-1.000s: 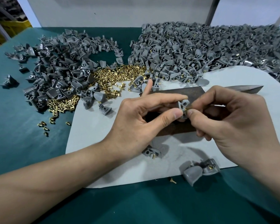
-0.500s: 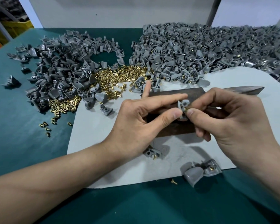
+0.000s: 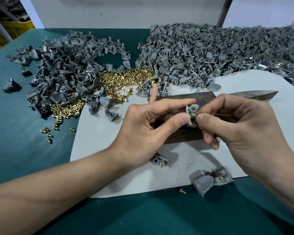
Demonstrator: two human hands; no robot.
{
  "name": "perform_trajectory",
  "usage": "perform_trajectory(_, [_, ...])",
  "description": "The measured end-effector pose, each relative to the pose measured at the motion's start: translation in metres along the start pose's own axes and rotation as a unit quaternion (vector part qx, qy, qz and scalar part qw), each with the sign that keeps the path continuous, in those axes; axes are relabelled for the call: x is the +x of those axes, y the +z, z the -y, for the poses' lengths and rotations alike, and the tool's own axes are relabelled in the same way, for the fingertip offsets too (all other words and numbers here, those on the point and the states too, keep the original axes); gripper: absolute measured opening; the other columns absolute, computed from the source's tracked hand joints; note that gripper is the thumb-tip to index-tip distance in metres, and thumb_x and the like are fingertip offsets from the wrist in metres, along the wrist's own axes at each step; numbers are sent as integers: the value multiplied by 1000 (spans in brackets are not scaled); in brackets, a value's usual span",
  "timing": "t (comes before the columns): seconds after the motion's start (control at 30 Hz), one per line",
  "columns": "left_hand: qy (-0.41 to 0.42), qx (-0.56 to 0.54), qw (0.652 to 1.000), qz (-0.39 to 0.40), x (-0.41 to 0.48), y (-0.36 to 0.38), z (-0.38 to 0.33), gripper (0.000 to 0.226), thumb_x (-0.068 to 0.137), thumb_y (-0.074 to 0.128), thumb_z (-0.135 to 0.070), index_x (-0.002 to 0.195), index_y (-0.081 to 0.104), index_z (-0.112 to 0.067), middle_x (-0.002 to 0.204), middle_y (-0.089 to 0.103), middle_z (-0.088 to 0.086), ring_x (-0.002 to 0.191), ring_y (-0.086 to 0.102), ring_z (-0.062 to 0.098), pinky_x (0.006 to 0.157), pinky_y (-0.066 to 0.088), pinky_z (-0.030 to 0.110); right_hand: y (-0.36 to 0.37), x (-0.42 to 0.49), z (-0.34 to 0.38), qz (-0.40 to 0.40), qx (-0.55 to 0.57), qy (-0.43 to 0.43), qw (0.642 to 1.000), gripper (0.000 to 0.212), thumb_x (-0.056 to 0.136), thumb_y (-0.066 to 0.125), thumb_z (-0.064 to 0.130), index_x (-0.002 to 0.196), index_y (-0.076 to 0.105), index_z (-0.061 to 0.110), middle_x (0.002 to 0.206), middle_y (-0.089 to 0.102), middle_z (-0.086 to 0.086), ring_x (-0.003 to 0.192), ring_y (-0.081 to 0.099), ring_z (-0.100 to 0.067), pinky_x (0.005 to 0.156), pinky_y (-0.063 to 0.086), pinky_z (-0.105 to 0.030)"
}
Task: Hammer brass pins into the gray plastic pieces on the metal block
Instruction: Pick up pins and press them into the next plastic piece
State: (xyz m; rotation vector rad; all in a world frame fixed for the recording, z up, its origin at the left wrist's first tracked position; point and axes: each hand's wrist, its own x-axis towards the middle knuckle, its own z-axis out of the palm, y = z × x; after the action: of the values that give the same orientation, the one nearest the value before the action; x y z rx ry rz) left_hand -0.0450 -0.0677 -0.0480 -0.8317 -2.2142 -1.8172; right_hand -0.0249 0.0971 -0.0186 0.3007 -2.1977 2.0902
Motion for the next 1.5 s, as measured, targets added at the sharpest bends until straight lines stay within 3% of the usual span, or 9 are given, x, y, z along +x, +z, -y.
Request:
perform_trajectory(0.23, [0, -12, 1000, 2, -1, 1, -1, 28, 86, 66, -9, 112, 61, -17, 101, 70, -11, 89, 69, -2, 122, 4, 39, 3, -4, 3, -24, -65, -37, 997, 15, 74, 71, 4, 64, 62, 11, 47, 58, -2, 35, 51, -9, 38, 40, -15])
perform_trajectory(0.37, [0, -42, 999, 4, -2, 1, -1, 24, 85, 66, -13, 108, 63, -16, 98, 72, -7, 87, 71, 3, 119, 22, 50, 3, -4, 2, -25, -75, -43, 996, 22, 73, 77, 2, 63, 61, 14, 47, 58, 1, 34, 51, -8, 38, 40, -14])
perform_trajectory(0.5, [5, -30, 1000, 4, -1, 1, -1, 24, 84, 65, -11, 108, 62, -17, 98, 70, -10, 87, 69, -2, 121, 9, 27, 0, -3, 1, -11, -52, -32, 998, 19, 73, 74, -1, 64, 62, 10, 46, 57, -1, 35, 51, -10, 38, 40, -15])
perform_trajectory(0.93, [19, -13, 1000, 0, -1, -1, 1, 25, 84, 66, -13, 109, 62, -18, 101, 71, -5, 89, 70, 1, 122, 1, 44, -4, 1, -1, 23, -28, 7, 999, 12, 63, 71, 17, 63, 63, 8, 48, 58, -14, 37, 50, -14, 39, 40, -16])
perform_trajectory(1.03, [28, -20, 999, -3, -2, -1, 4, 25, 85, 67, -8, 109, 62, -11, 94, 74, -3, 89, 70, 1, 121, 16, 28, -4, 2, -1, 28, -28, 4, 999, 13, 63, 70, 21, 64, 64, 9, 47, 58, -11, 37, 50, -15, 40, 41, -16])
perform_trajectory(1.13, [35, -49, 998, -4, -1, 0, 2, 26, 85, 63, -4, 111, 60, -6, 93, 70, -2, 87, 68, 1, 96, 35, 2, -9, 3, 2, 51, -2, 8, 999, 20, 64, 73, 25, 70, 69, 7, 51, 61, -10, 41, 54, -16, 42, 44, -19])
perform_trajectory(1.27, [14, -79, 997, -11, -1, 0, 1, 21, 85, 63, -3, 106, 61, -5, 94, 72, 4, 88, 71, 9, 90, 39, 2, -32, 7, 12, 6, -76, -29, 997, 21, 70, 75, 37, 80, 73, 19, 60, 65, -4, 43, 56, -14, 43, 43, -16])
perform_trajectory(1.4, [-5, -84, 996, -15, -2, -1, 3, 19, 86, 64, -7, 105, 62, -2, 99, 74, 10, 93, 72, 17, 91, 47, 14, -86, 20, 16, -69, -457, 47, 885, 53, 54, 52, 90, 74, 63, 42, 53, 62, 8, 45, 59, -15, 53, 54, -31])
perform_trajectory(1.5, [0, -67, 998, 0, -4, -2, 2, 16, 88, 65, -8, 103, 60, -8, 108, 73, 7, 101, 69, 14, 96, 51, 33, -111, 20, 5, -52, -564, 156, 809, 85, 22, 48, 100, 68, 62, 30, 49, 61, -1, 52, 61, -29, 54, 57, -45])
